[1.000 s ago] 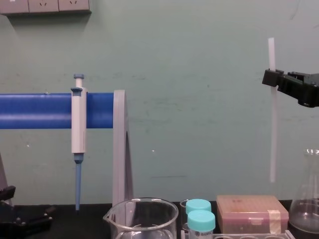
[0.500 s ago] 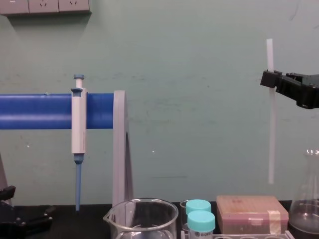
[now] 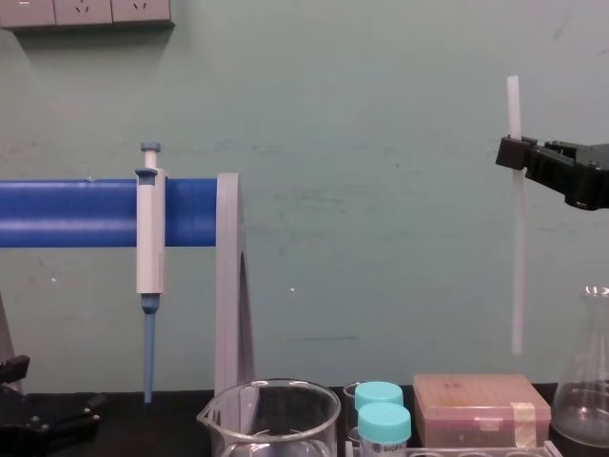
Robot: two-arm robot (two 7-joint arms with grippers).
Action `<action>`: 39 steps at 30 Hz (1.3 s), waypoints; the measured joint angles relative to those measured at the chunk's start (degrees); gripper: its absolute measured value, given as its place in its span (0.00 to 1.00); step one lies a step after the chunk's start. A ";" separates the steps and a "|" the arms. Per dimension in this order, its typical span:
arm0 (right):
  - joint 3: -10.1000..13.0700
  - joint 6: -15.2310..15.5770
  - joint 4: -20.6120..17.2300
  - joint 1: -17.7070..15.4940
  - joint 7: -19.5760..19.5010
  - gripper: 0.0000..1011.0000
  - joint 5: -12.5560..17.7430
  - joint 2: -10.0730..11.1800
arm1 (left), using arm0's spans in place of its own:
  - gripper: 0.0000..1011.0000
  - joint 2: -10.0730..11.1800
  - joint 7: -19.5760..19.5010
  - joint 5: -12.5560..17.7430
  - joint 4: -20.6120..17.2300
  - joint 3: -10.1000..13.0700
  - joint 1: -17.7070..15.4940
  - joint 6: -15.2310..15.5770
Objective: Pick up the stirring rod with one hand, then place it down.
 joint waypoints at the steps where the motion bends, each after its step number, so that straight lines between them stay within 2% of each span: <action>1: 0.00 0.00 0.00 0.00 0.02 0.07 0.03 0.04 | 0.99 0.00 0.00 0.00 0.00 0.00 0.00 0.00; 39: -0.24 -0.02 -0.11 0.03 0.26 0.07 0.01 0.20 | 0.99 0.00 0.00 0.00 0.00 0.00 0.00 0.00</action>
